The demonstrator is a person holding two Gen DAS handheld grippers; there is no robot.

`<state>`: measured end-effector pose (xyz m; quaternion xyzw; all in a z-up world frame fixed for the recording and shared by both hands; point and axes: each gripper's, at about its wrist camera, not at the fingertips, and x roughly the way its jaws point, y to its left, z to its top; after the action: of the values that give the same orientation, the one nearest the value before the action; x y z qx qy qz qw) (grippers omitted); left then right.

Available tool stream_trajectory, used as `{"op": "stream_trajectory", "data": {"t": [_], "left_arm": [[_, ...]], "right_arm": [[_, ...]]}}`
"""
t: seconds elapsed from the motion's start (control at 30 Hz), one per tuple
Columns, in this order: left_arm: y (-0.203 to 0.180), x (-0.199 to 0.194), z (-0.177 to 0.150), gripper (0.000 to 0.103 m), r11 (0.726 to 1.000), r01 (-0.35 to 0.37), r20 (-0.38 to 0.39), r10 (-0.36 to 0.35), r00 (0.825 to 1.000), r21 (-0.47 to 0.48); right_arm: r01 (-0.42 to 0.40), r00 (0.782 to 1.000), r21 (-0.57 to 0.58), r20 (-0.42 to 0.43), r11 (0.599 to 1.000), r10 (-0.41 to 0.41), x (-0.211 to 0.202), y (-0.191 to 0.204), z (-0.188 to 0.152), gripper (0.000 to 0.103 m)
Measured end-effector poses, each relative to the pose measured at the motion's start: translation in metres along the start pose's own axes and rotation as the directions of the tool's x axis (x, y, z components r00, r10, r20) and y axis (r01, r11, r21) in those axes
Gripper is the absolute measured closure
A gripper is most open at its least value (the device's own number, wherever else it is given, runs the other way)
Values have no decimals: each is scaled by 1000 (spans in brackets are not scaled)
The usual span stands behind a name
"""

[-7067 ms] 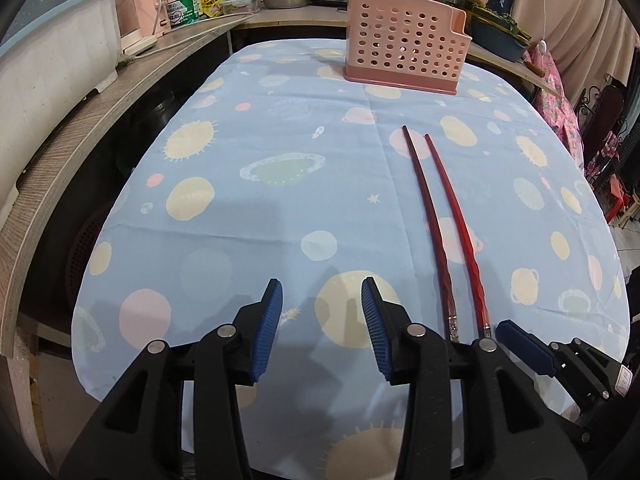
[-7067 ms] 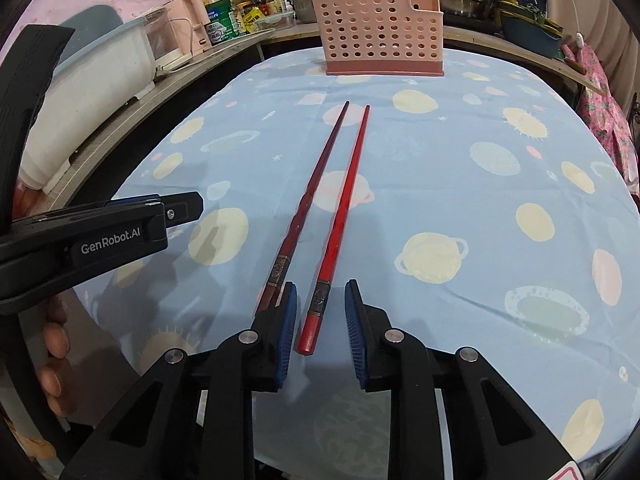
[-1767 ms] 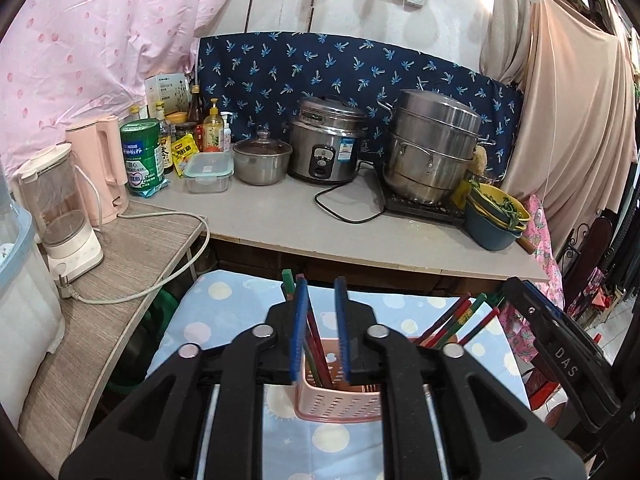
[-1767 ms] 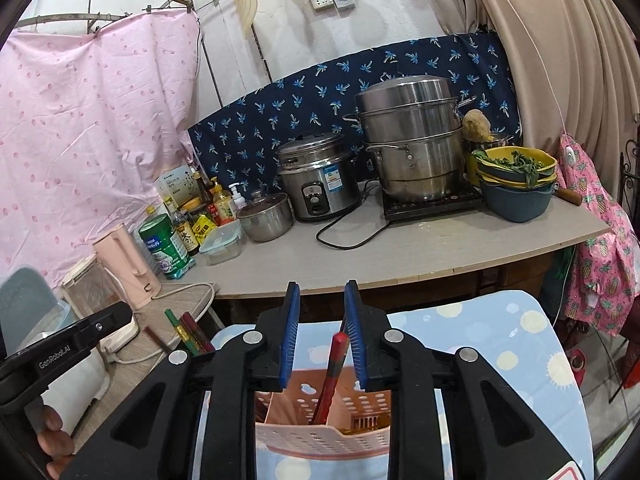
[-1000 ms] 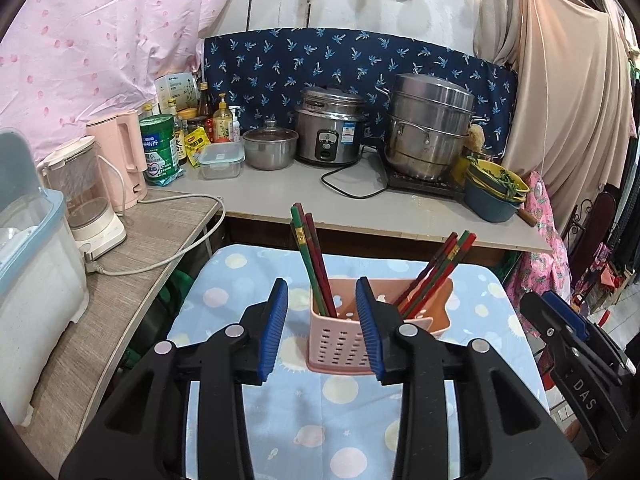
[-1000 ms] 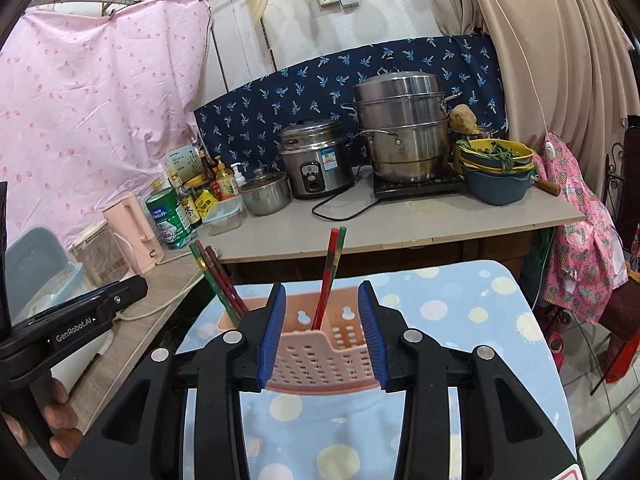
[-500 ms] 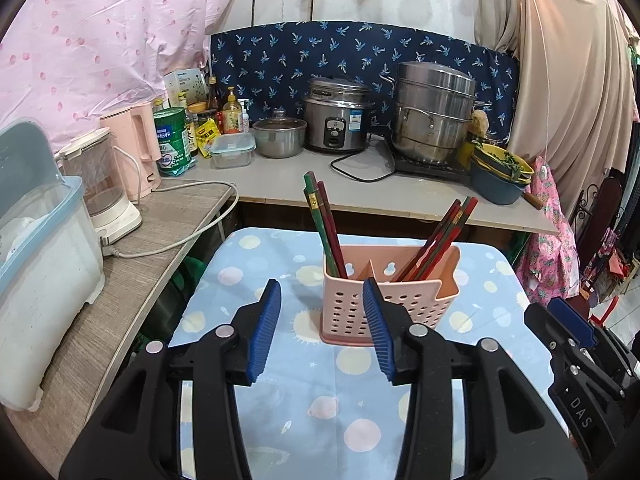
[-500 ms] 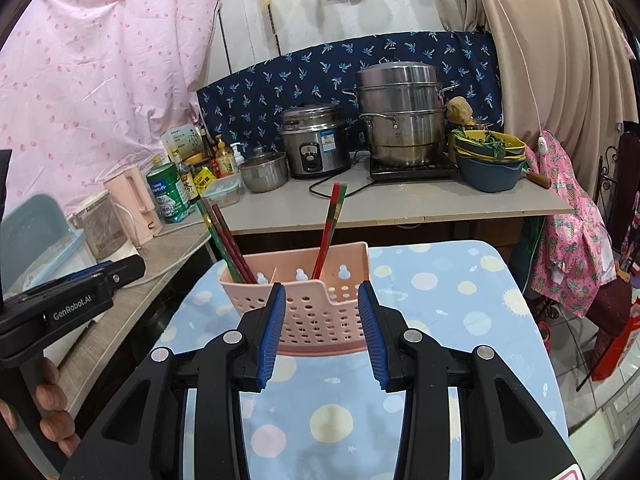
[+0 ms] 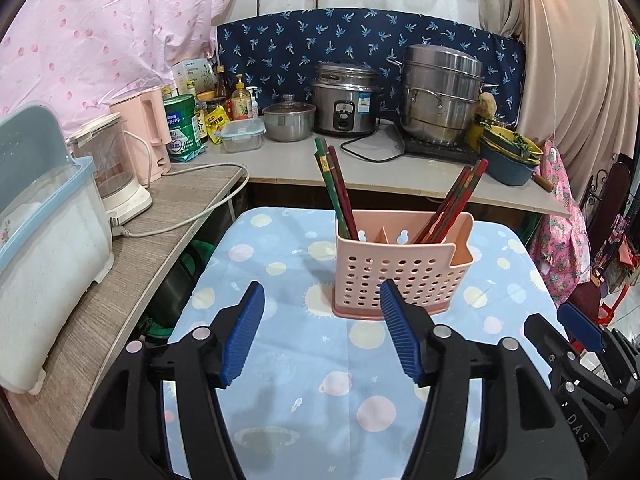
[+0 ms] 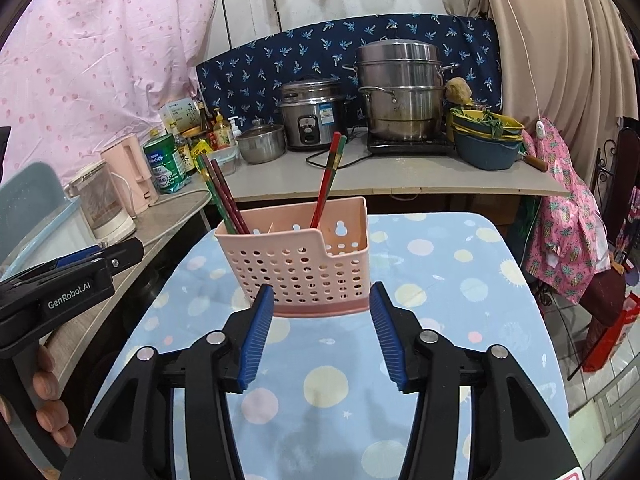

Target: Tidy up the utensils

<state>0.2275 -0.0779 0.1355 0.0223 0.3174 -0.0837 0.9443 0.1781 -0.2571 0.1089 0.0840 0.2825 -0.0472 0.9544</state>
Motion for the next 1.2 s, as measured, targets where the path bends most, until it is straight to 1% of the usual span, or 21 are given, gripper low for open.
{"op": "stream_trajectory", "data": {"t": [0.07,0.13,0.23,0.3,0.5,0.63,0.7,0.8,0.93,1.0,1.03,1.2], "left_arm": [[1,1,-4,40,1000,-5,-5,5,1000,-3],[2,1,-7,36,1000,-9,-9,9,1000,-3],[2,2,-12,30,1000,-19,-13,19,1000,-3],[3,3,-15,27,1000,-25,-15,25,1000,-2],[4,2,-21,16,999,-42,-14,42,999,3],[4,3,-25,13,999,-47,-20,48,999,5],[4,4,-27,12,999,-52,-24,53,998,11],[4,5,-30,10,998,-54,-31,55,998,14],[4,8,-35,8,998,-55,-47,55,997,16],[3,9,-38,8,998,-53,-54,54,997,19],[3,10,-39,8,998,-53,-56,54,997,21],[0,12,-42,7,998,-50,-68,52,996,26]], "right_arm": [[2,1000,-1,-7,1000,-2,0,0,-3,48],[3,1000,1,-11,1000,-3,0,-1,-6,46],[7,1000,1,-20,1000,-7,0,-1,-9,41],[8,1000,-1,-22,1000,-8,0,-1,-12,36],[15,999,0,-41,1000,-15,2,-2,-17,31],[29,998,6,-54,1000,-29,2,-4,-20,26],[32,998,11,-58,999,-31,2,-5,-20,20],[34,997,12,-65,999,-33,3,-6,-23,19],[29,995,13,-98,999,-28,7,-6,-26,18],[33,994,16,-105,999,-31,9,-6,-28,13],[32,994,19,-108,999,-29,9,-6,-29,5],[38,993,14,-110,999,-37,10,-5,-32,6]]}}
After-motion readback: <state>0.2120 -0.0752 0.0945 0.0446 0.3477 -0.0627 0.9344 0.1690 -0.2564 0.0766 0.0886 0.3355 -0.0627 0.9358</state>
